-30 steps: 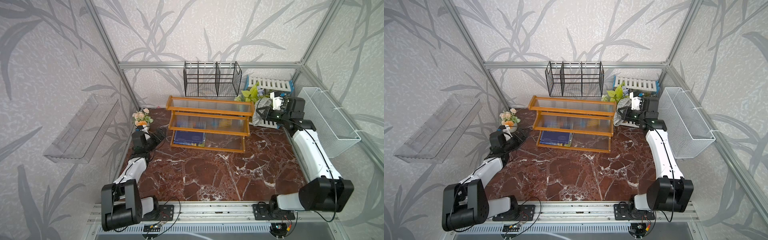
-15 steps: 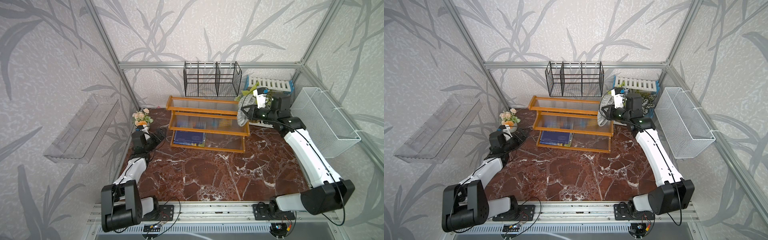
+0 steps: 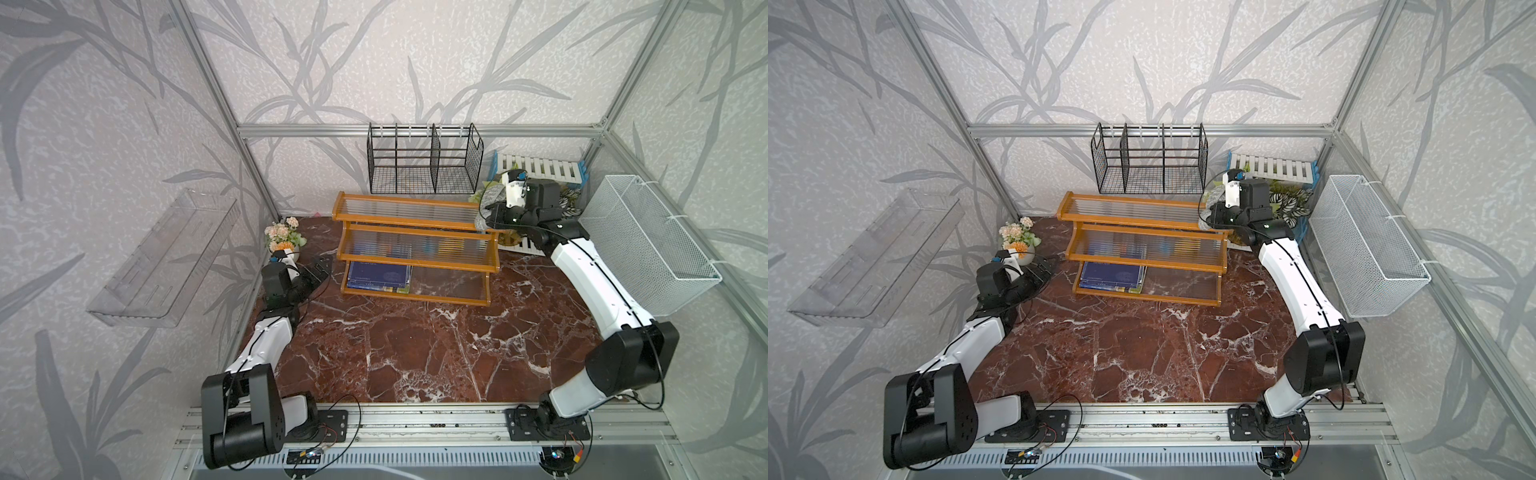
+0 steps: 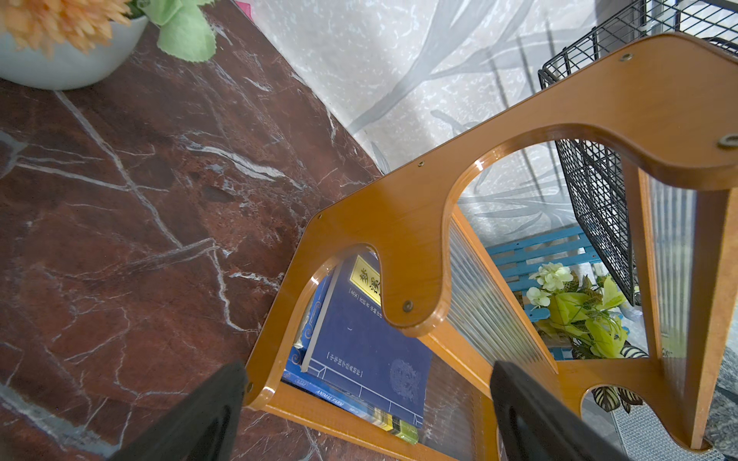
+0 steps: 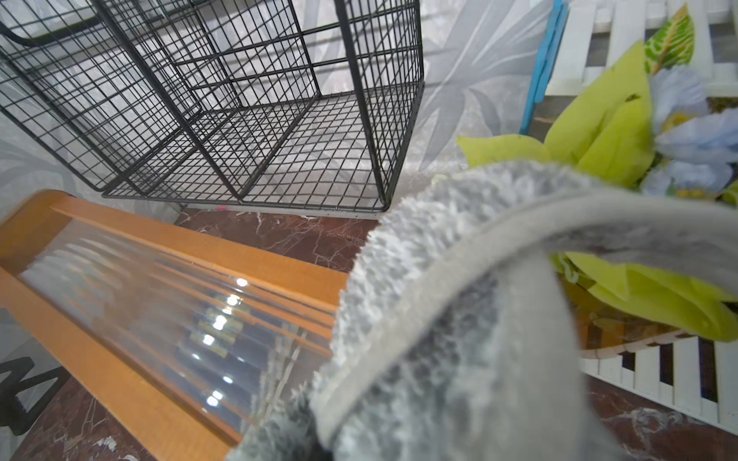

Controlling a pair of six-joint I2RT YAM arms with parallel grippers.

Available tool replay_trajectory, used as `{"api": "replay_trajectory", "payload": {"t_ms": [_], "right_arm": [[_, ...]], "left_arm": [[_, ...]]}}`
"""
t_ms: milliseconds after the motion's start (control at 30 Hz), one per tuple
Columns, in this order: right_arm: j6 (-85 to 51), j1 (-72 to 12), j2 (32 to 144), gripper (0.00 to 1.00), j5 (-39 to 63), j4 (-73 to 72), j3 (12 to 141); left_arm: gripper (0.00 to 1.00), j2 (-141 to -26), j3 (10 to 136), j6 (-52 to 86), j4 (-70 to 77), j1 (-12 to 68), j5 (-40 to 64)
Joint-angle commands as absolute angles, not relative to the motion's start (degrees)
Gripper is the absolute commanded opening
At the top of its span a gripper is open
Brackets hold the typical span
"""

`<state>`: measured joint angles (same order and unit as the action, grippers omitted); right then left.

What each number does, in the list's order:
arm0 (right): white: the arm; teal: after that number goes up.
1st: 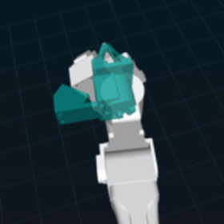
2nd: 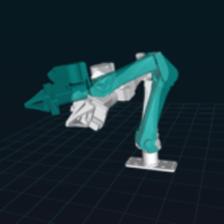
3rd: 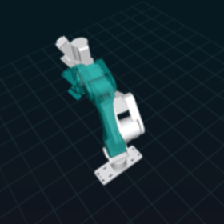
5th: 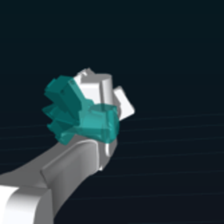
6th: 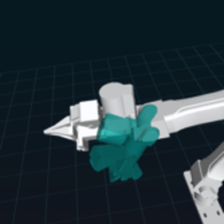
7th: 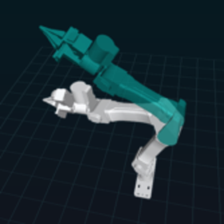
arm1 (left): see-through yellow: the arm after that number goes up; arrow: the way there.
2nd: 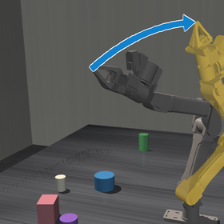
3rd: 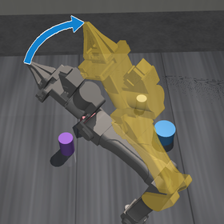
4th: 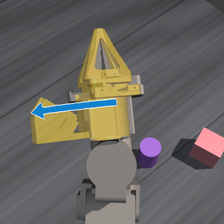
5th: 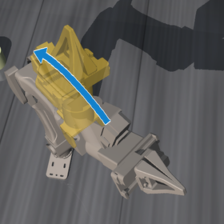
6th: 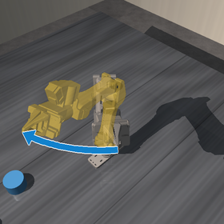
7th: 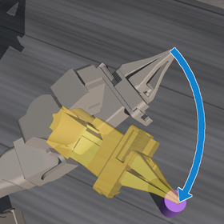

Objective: Wipe the bookshelf clean with a cloth
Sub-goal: Wipe the dust from the shelf.

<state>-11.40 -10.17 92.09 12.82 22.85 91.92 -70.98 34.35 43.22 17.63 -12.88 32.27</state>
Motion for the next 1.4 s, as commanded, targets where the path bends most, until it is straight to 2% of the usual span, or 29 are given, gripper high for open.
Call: {"api": "replay_trajectory", "payload": {"t_ms": [0,300,667,967,1133,1200,1367], "right_arm": [[-9.14,-9.93,94.86,0.00,10.27,25.73,93.72],[-8.26,-16.02,97.25,0.00,11.77,25.55,97.29],[-7.71,-27.59,112.43,0.00,7.23,32.72,115.65],[-7.56,-36.36,131.65,0.00,4.31,43.79,145.13],[-9.88,-38.79,142.72,0.00,6.35,47.93,163.63],[-10.70,-39.20,144.17,0.00,7.93,45.50,165.28],[-13.00,-40.72,143.27,0.00,13.01,34.59,158.58]], "left_arm": [[1.00,-70.36,33.83,42.89,18.83,-13.40,32.60],[1.00,-70.56,33.58,43.07,19.10,-13.51,32.61],[1.00,-69.43,31.54,44.37,20.57,-13.54,34.30],[1.00,-67.68,29.71,44.45,19.93,-13.54,36.09],[1.00,-67.66,29.27,44.73,20.01,-13.45,37.00],[1.00,-67.61,29.42,44.58,19.68,-13.48,37.29],[1.00,-67.33,29.79,44.20,18.65,-13.45,38.23]]}}
